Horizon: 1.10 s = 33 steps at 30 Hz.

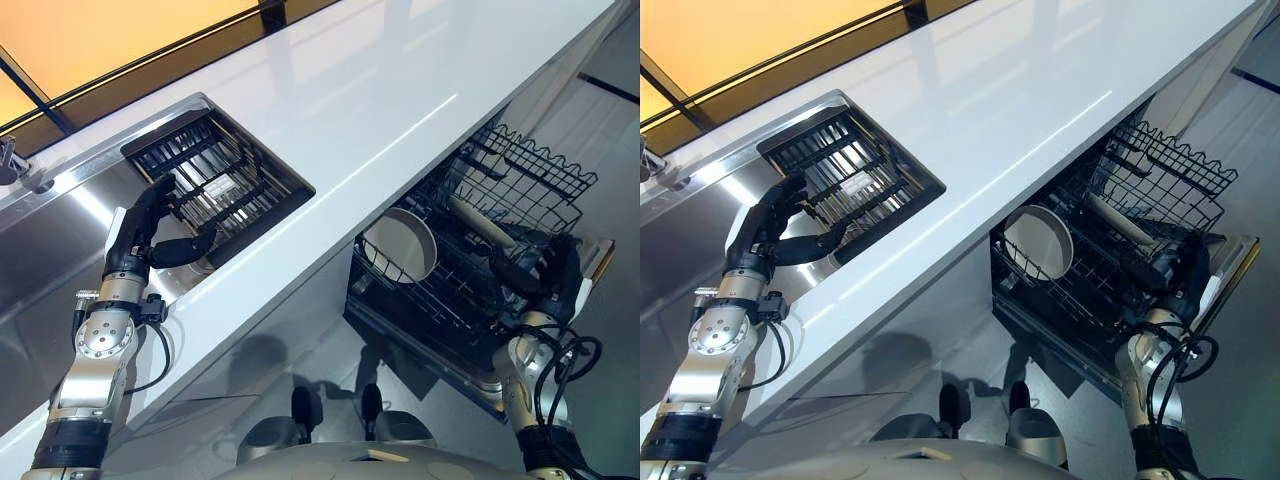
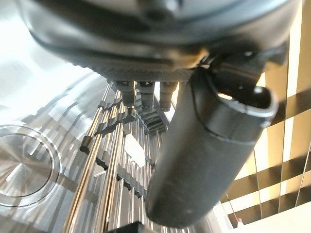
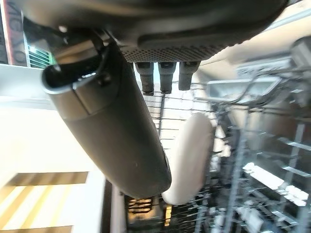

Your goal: Pick up plates and place into dishwasher.

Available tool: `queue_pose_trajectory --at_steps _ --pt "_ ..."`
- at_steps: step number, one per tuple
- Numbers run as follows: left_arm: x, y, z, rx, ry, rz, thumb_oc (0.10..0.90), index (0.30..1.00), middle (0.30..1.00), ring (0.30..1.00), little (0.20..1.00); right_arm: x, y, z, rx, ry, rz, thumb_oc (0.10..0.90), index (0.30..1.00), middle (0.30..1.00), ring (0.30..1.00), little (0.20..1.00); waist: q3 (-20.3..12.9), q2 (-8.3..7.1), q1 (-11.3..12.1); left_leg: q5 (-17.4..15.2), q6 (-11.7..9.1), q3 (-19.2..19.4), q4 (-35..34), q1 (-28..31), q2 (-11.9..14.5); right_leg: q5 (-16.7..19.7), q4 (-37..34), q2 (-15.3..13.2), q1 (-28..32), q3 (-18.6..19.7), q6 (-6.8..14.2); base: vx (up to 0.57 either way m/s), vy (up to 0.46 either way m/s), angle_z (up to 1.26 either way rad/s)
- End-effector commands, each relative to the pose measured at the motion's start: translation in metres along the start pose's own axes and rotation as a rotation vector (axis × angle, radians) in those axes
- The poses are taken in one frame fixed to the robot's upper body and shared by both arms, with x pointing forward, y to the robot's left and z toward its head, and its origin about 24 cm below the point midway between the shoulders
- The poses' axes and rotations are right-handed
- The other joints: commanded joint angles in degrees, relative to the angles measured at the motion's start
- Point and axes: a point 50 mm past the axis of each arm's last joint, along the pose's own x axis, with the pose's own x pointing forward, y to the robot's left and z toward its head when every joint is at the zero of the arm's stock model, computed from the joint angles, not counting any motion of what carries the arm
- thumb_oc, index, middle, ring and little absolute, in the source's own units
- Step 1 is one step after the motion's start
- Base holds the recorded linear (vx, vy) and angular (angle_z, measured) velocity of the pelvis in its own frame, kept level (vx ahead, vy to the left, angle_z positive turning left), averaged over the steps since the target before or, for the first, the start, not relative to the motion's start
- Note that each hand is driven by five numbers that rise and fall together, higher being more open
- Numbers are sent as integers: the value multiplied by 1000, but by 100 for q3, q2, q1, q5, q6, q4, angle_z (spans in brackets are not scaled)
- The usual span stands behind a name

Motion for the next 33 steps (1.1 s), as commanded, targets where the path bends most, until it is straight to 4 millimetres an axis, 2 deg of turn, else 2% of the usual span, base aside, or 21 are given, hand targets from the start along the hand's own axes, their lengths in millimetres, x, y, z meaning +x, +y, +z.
queue_pose_trajectory --at_steps 1,8,17,27,32,33 --pt "19 8 42 -17 -237 31 800 900 900 900 900 17 0 32 87 -147 -83 800 900 900 900 900 -249 132 -9 -606 152 178 161 2 -232 -833 986 331 -309 -215 61 39 -50 4" --pt "24 8 46 -15 -242 16 800 900 900 900 900 27 -15 9 71 -46 -218 800 900 900 900 900 -119 231 121 -505 90 33 167 -197 -240 -849 991 326 -407 -326 -14 16 -35 10" --pt "30 9 59 4 -288 2 800 900 900 900 900 35 -9 -7 58 73 -121 800 900 900 900 900 178 260 228 -428 21 -55 404 -573 -255 -841 1059 311 -591 -451 -106 -15 -50 7" --pt "41 13 82 15 -383 26 800 900 900 900 900 44 24 8 128 63 161 800 900 900 900 900 654 325 290 -364 -60 -29 632 -1034 -226 -840 1227 345 -983 -492 -183 -45 -50 0" --pt "47 11 90 27 -407 12 800 900 900 900 900 43 51 28 318 28 428 800 900 900 900 900 755 326 354 -342 -88 -56 700 -1107 -224 -853 1262 344 -1002 -561 -216 2 -44 -3" --pt "48 10 90 32 -408 6 800 900 900 900 900 42 60 37 335 -9 489 800 900 900 900 900 756 320 373 -341 -97 -68 731 -1124 -224 -860 1269 341 -995 -584 -221 19 -37 -1"
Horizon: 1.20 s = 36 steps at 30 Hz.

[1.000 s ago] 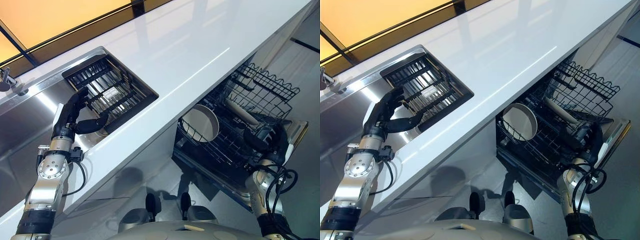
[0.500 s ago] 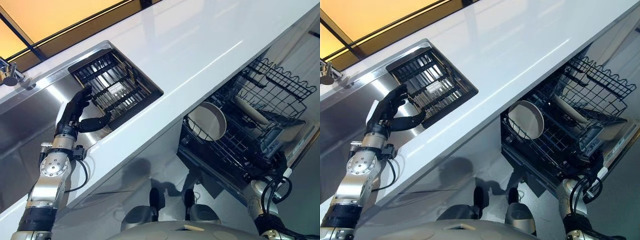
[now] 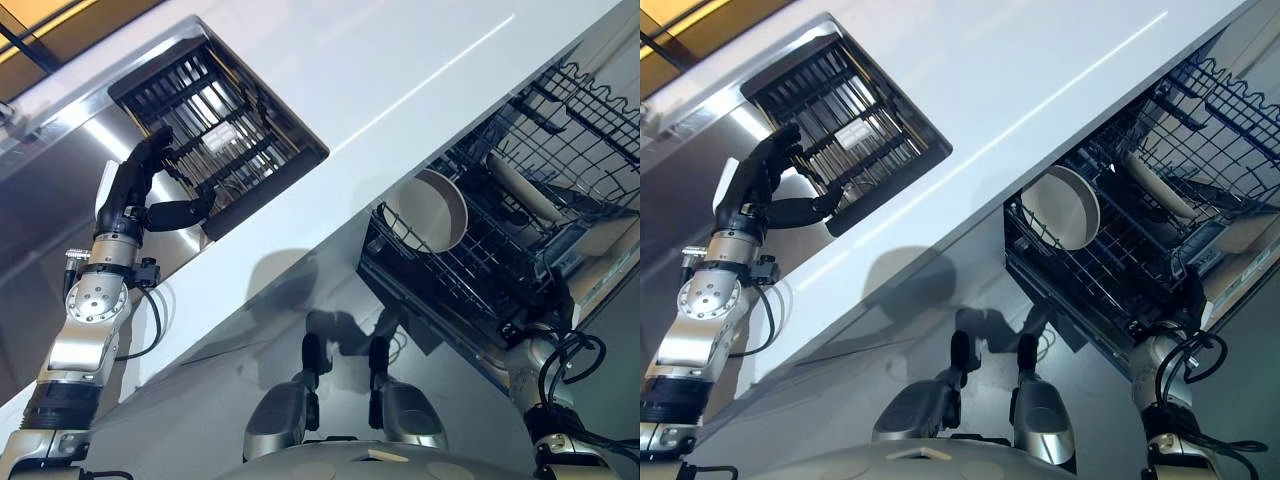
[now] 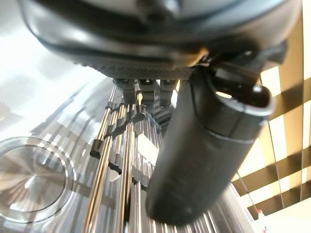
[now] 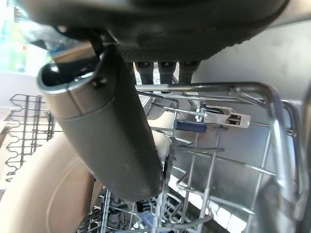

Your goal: Pick up plates and place into dishwasher.

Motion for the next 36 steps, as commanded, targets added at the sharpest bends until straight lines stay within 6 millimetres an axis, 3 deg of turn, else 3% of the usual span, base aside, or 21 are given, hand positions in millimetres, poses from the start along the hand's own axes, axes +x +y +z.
queue_pose_trajectory --at_steps 1,9,24,30,36 --pt "23 2 38 -1 -204 -3 800 900 900 900 900 -5 92 49 47 -199 513 800 900 900 900 900 -23 -14 145 -618 24 203 721 -302 -322 -899 1142 244 -218 -271 -167 0 0 0" --pt "24 -4 31 5 -185 -13 800 900 900 900 900 -19 135 79 -2 -341 675 800 900 900 900 900 -93 -32 217 -620 -20 174 821 -296 -331 -908 1110 217 -120 -310 -184 32 6 0" --pt "25 -25 22 -12 -152 -79 800 900 900 900 900 -47 214 137 -158 -599 860 800 900 900 900 900 -342 -142 649 -695 -26 -164 1079 -159 -468 -901 997 95 299 -517 -264 50 35 13" --pt "23 -32 18 -19 -139 -118 800 900 900 900 900 -37 217 146 -223 -602 810 800 900 900 900 900 -488 -241 826 -802 19 -331 1242 -102 -545 -900 1006 34 422 -618 -274 45 24 25" --pt "20 -35 15 -19 -127 -141 800 900 900 900 900 -28 209 140 -221 -563 756 800 900 900 900 900 -605 -300 871 -857 96 -423 1182 66 -587 -879 980 40 540 -631 -257 35 29 3"
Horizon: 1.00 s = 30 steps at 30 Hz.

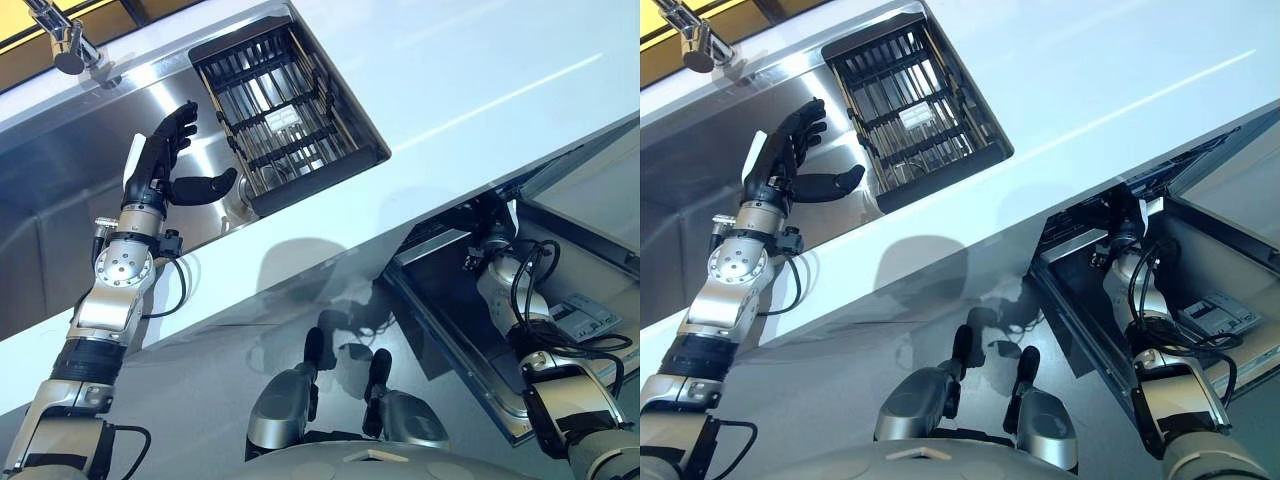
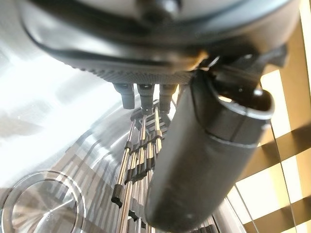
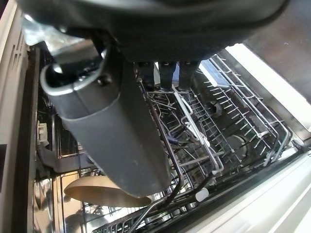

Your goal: Pick up plates and place into dishwasher.

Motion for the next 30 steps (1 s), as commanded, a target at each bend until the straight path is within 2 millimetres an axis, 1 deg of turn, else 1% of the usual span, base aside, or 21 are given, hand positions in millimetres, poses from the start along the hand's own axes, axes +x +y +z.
queue_pose_trajectory --at_steps 1,4,11,15,18,23,25,26,28,30 --pt "-13 -10 12 11 -112 -70 800 900 900 900 900 -1 58 109 19 -477 250 800 900 900 900 900 -751 -367 258 -911 201 -55 967 -246 -505 -768 1089 61 -252 37 -99 23 32 3" --pt "-14 -11 12 9 -108 -71 800 900 900 900 900 -1 55 101 23 -454 229 800 900 900 900 900 -788 -375 231 -904 230 -51 868 -147 -504 -737 1035 77 -201 73 -77 14 31 3" --pt "-12 -10 12 5 -105 -71 800 900 900 900 900 -1 46 90 33 -424 196 800 900 900 900 900 -846 -393 142 -912 269 49 680 29 -479 -664 896 96 -114 142 -13 0 0 0" --pt "-11 -10 12 2 -101 -65 800 900 900 900 900 0 39 87 44 -413 121 800 900 900 900 900 -868 -398 94 -933 287 145 609 102 -460 -627 836 91 -84 154 25 -18 15 -1" --pt "-11 -9 12 0 -97 -61 800 900 900 900 900 -2 28 85 60 -415 36 800 900 900 900 900 -894 -400 31 -949 314 230 528 177 -445 -596 784 95 -64 192 62 -35 36 -5" --pt "-13 -7 11 -13 -97 -42 800 900 900 900 900 -7 12 78 64 -407 -45 800 900 900 900 900 -917 -423 -80 -975 359 337 419 268 -436 -562 747 101 -68 283 117 -50 51 -10" --pt "-15 -4 10 -27 -99 -33 800 900 900 900 900 -10 3 75 55 -402 -74 800 900 900 900 900 -925 -453 -121 -990 380 376 380 304 -437 -547 733 101 -70 321 144 -68 48 -7" --pt "-15 -2 11 -37 -102 -28 800 900 900 900 900 -12 -5 72 50 -397 -92 800 900 900 900 900 -936 -478 -149 -992 390 397 339 335 -432 -532 721 106 -70 339 168 -59 37 -10" --pt "-16 -1 11 -47 -106 -24 800 900 900 900 900 -14 -10 70 46 -394 -108 800 900 900 900 900 -952 -502 -167 -986 401 416 286 368 -432 -515 693 113 -62 365 186 -48 29 -15" --pt "-18 -1 12 -75 -117 -14 800 900 900 900 900 -19 -24 63 38 -386 -138 800 900 900 900 900 -987 -558 -228 -965 414 444 157 437 -418 -476 646 128 -52 418 234 -59 35 -18"
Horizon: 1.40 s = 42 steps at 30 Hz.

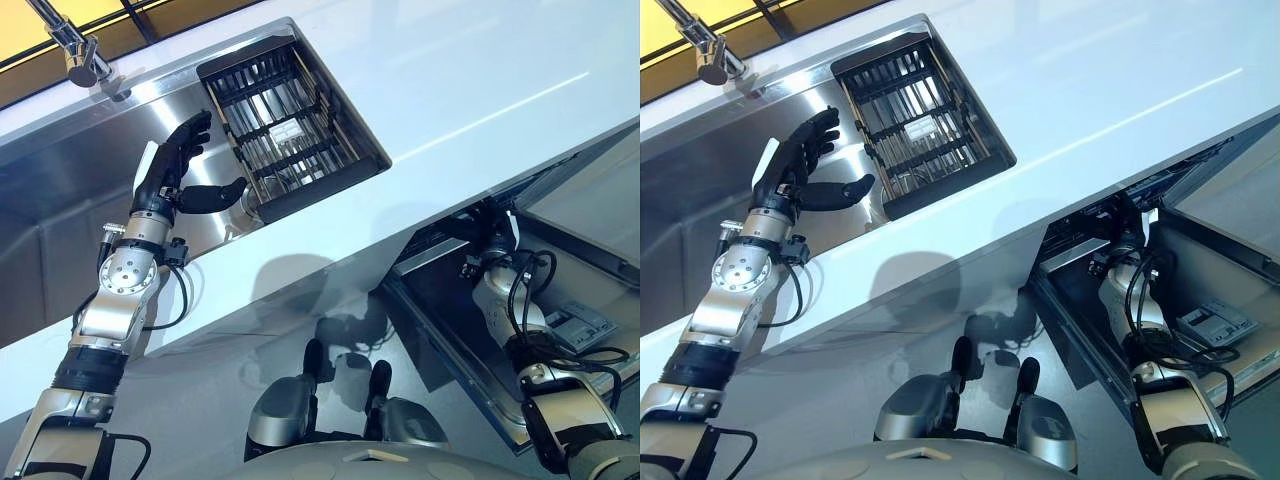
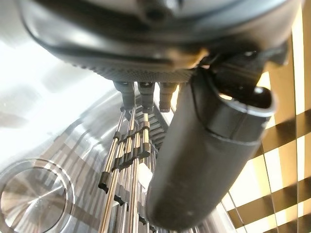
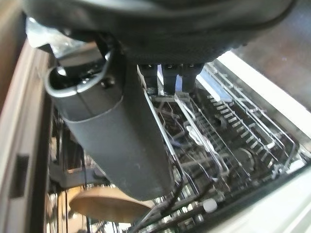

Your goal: Pick up plates and place into dishwasher.

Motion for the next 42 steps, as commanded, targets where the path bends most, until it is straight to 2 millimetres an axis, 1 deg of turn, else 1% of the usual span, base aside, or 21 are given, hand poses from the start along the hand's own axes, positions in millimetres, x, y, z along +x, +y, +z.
queue_pose_trajectory --at_steps 1,2,6,8,11,14,16,19,22,24,26,29,31,32,33,34,35,36,38,41,42 --pt "-7 5 13 -75 -122 31 800 900 900 900 900 0 -18 66 17 -348 -20 800 900 900 900 900 -985 -460 -263 -852 270 160 276 54 -407 -469 624 155 -237 78 208 -65 36 -18" --pt "-8 6 13 -103 -131 40 800 900 900 900 900 -3 -27 64 13 -346 -46 800 900 900 900 900 -1012 -490 -293 -833 273 185 205 88 -398 -444 599 163 -238 110 235 -64 35 -20" --pt "-8 10 13 -135 -137 85 800 900 900 900 900 -9 -51 58 14 -331 -116 800 900 900 900 900 -1074 -572 -406 -854 277 318 124 154 -369 -383 560 173 -275 215 316 -58 29 -17" --pt "-7 12 13 -137 -138 97 800 900 900 900 900 -10 -57 57 17 -324 -134 800 900 900 900 900 -1089 -589 -438 -874 281 366 121 164 -364 -365 540 173 -285 249 334 -54 27 -27" --pt "-7 16 12 -132 -136 124 800 900 900 900 900 -13 -71 52 14 -303 -190 800 900 900 900 900 -1155 -623 -524 -905 286 462 95 199 -360 -312 470 179 -295 338 375 -58 30 -27" --pt "-8 18 11 -134 -138 135 800 900 900 900 900 -15 -80 47 12 -287 -226 800 900 900 900 900 -1204 -633 -572 -913 285 534 72 223 -355 -280 422 180 -294 381 395 -31 20 -20" --pt "-9 22 12 -145 -150 138 800 900 900 900 900 -18 -91 42 12 -271 -276 800 900 900 900 900 -1255 -635 -629 -934 286 619 78 229 -352 -265 409 172 -313 419 419 -14 7 -21" --pt "-9 22 14 -154 -166 136 800 900 900 900 900 -22 -99 37 22 -260 -355 800 900 900 900 900 -1293 -629 -669 -984 305 704 120 219 -354 -271 430 159 -351 473 435 0 -4 -13" --pt "-8 22 16 -162 -188 130 800 900 900 900 900 -28 -113 29 3 -257 -516 800 900 900 900 900 -1297 -602 -718 -1050 336 772 195 197 -356 -311 502 152 -390 537 442 5 -7 -17" --pt "-7 21 18 -163 -197 130 800 900 900 900 900 -33 -125 22 -20 -246 -646 800 900 900 900 900 -1293 -551 -778 -1086 367 799 211 212 -353 -357 598 159 -424 608 445 22 -4 -7" --pt "-6 21 18 -163 -199 129 800 900 900 900 900 -37 -131 17 -27 -233 -700 800 900 900 900 900 -1294 -527 -804 -1113 382 817 235 211 -348 -391 661 153 -445 638 448 34 -1 -5" --pt "-5 20 20 -160 -204 124 800 900 900 900 900 -44 -141 2 -14 -171 -780 800 900 900 900 900 -1273 -457 -873 -1151 423 833 314 184 -338 -485 880 144 -530 706 439 45 -2 -10" --pt "-4 18 21 -158 -206 123 800 900 900 900 900 -49 -149 -13 13 -105 -804 800 900 900 900 900 -1231 -402 -931 -1157 444 824 362 156 -327 -550 1086 140 -633 726 429 44 -12 -3" --pt "-3 18 21 -158 -206 123 800 900 900 900 900 -49 -149 -13 14 -105 -804 800 900 900 900 900 -1232 -403 -930 -1159 444 822 367 151 -328 -559 1105 138 -644 724 429 47 -20 0" --pt "-3 19 21 -158 -206 122 800 900 900 900 900 -51 -152 -20 35 -73 -795 800 900 900 900 900 -1208 -383 -952 -1160 446 825 382 144 -320 -582 1178 135 -684 721 429 57 -35 -1" --pt "-2 19 22 -154 -208 121 800 900 900 900 900 -53 -153 -28 4 -43 -755 800 900 900 900 900 -1173 -360 -972 -1168 449 812 413 124 -318 -615 1270 130 -745 718 429 61 -37 0" --pt "-2 19 22 -153 -208 121 800 900 900 900 900 -53 -153 -29 -1 -41 -752 800 900 900 900 900 -1173 -360 -975 -1172 450 810 421 117 -319 -622 1284 128 -755 715 429 65 -46 -1" --pt "-3 20 22 -151 -209 127 800 900 900 900 900 -52 -152 -35 -34 1 -693 800 900 900 900 900 -1129 -340 -995 -1171 450 816 460 79 -314 -651 1358 119 -815 710 421 44 -36 0" --pt "-3 20 24 -151 -216 138 800 900 900 900 900 -53 -151 -40 -24 26 -658 800 900 900 900 900 -1076 -325 -1012 -1184 449 830 539 -1 -309 -690 1452 109 -908 713 409 25 -52 -1" --pt "1 23 32 -143 -267 161 800 900 900 900 900 -54 -153 -46 112 30 -643 800 900 900 900 900 -872 -303 -1029 -1227 430 855 819 -353 -320 -753 1637 91 -1199 735 373 -53 -67 -4" --pt "2 23 33 -141 -276 165 800 900 900 900 900 -54 -153 -47 130 30 -644 800 900 900 900 900 -847 -300 -1031 -1231 427 855 850 -396 -323 -757 1649 90 -1230 738 369 -121 -63 -1"
